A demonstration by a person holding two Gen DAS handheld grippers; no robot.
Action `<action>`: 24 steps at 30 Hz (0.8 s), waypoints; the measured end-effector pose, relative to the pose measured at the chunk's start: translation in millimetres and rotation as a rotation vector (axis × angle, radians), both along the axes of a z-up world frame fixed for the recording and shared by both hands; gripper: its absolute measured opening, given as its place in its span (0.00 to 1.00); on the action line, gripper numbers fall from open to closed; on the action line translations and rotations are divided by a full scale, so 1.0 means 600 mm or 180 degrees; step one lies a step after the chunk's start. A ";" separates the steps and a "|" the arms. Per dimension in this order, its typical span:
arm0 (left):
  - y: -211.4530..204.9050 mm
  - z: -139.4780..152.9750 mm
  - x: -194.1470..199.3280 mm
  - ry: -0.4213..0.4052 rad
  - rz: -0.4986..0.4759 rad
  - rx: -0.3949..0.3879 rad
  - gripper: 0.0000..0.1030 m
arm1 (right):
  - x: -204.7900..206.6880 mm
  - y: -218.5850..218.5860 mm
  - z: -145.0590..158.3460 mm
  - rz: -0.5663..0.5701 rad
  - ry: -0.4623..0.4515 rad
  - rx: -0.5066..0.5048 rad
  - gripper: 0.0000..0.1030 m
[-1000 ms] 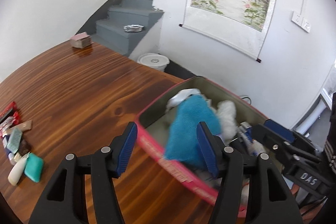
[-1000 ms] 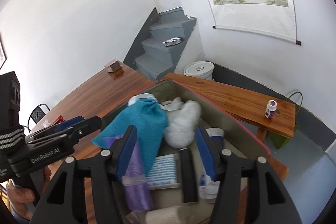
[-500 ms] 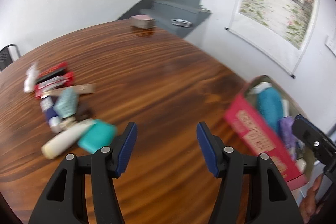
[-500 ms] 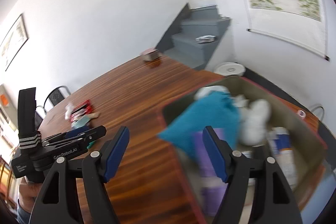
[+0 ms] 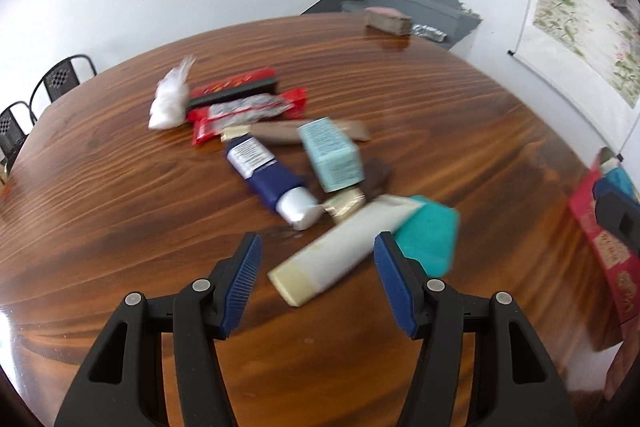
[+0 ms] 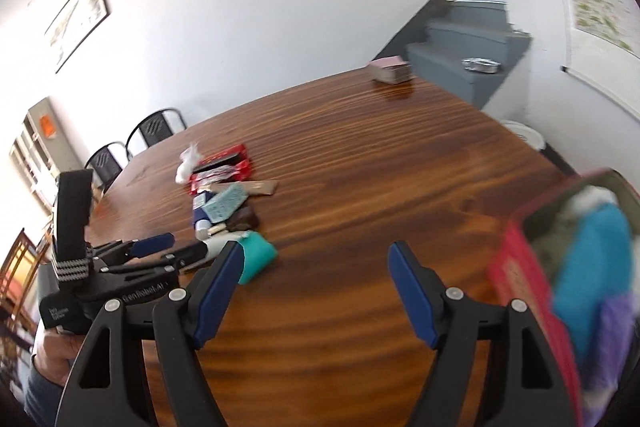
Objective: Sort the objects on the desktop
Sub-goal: 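Move both grippers back to the pile of items, then grasp the white cream tube with the left gripper while the right grasps the teal soap box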
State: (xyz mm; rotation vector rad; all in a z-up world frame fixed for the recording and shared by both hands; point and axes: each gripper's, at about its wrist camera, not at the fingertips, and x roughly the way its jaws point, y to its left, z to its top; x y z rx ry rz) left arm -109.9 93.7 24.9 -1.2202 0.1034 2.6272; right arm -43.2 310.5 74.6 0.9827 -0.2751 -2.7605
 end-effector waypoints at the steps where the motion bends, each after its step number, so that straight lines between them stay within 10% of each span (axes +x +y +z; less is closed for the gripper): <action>1: -0.005 -0.003 -0.004 -0.0025 -0.0025 0.0046 0.61 | -0.012 -0.009 -0.001 0.0027 -0.0016 0.0007 0.76; 24: 0.037 -0.023 0.012 -0.0189 -0.0682 0.0057 0.61 | -0.048 -0.001 -0.038 0.0001 -0.0266 -0.0208 0.76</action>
